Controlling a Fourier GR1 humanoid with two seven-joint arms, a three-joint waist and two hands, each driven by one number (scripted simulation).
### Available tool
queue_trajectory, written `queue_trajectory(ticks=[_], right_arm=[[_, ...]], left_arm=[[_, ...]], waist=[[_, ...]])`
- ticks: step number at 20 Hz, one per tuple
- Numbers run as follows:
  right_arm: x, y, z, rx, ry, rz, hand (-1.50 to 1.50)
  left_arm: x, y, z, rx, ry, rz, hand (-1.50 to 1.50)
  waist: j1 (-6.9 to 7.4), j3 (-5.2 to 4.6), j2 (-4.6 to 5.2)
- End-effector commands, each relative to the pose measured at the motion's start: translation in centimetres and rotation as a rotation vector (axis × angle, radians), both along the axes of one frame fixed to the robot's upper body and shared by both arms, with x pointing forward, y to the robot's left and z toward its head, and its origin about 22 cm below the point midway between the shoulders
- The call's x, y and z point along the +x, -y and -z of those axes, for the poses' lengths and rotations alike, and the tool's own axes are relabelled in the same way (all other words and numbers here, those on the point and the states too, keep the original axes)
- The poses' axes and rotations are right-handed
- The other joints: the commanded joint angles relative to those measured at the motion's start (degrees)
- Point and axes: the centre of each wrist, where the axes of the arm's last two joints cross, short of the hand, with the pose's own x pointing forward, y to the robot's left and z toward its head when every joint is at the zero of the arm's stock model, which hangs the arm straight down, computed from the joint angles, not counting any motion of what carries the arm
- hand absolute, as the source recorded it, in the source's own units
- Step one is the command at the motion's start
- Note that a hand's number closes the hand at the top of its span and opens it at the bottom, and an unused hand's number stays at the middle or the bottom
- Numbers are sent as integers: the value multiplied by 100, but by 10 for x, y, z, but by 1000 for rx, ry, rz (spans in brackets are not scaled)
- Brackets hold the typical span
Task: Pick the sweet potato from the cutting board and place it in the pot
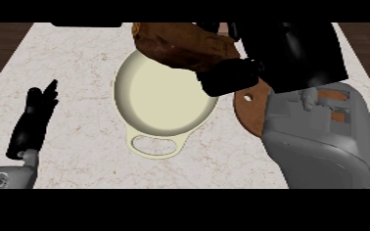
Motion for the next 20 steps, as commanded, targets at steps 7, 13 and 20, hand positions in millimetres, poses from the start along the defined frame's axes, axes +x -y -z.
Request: queue_trajectory(ticks=[7,13,20], right_arm=[[47,-57,55,-109,-192,-45,150],[76,-60,104,37,-385,-19,-150],[94,-60,108,388,-340,-50,-150]], left_arm=[[-1,-8,9,7,5,-7,0],[-4,-15,-2,-8,1,17,0],[11,6,-11,-1,0,45,0]], waist=[[25,2,12],[95,4,16],[180,8,53]])
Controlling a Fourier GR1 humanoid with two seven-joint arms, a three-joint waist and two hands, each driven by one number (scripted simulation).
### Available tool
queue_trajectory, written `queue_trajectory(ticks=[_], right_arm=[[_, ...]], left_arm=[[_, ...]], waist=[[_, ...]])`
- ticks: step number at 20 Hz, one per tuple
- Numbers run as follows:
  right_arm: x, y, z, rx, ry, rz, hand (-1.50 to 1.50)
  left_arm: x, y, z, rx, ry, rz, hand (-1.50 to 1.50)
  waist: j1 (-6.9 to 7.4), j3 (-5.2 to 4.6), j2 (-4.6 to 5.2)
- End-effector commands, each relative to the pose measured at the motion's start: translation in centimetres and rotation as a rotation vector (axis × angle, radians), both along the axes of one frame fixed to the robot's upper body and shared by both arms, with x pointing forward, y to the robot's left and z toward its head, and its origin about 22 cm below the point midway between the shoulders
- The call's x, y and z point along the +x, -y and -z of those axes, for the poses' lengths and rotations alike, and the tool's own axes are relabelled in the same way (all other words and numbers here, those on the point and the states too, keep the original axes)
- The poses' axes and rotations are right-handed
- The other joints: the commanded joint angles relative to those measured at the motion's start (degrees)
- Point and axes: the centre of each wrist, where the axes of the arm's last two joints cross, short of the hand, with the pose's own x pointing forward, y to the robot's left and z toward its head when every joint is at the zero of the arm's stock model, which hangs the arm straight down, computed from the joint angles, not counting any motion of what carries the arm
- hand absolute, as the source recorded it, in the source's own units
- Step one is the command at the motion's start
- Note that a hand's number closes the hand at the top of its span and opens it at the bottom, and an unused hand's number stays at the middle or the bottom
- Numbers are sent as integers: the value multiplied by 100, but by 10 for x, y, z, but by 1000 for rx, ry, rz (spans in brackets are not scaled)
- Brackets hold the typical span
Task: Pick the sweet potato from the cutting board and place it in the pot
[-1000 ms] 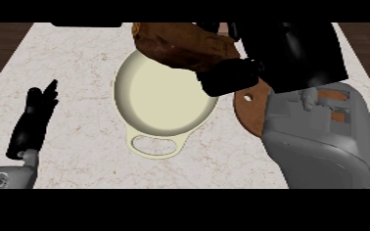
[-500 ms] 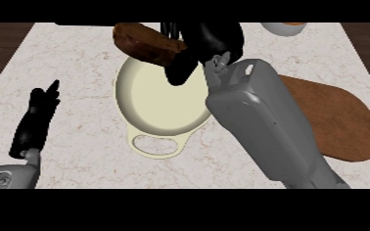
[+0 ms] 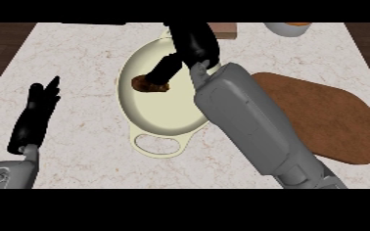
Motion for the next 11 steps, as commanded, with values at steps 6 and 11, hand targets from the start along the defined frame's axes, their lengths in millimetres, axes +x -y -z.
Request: queue_trajectory(ticks=[6,11], right_arm=[[12,27,13,429,130,175,-150],[28,86,-2,511,205,246,-150]], left_arm=[[-7,-7,-10,3,5,-11,0],[-3,-3,4,14,-1,-52,0]], waist=[[-60,7,-35],[-230,5,-40]])
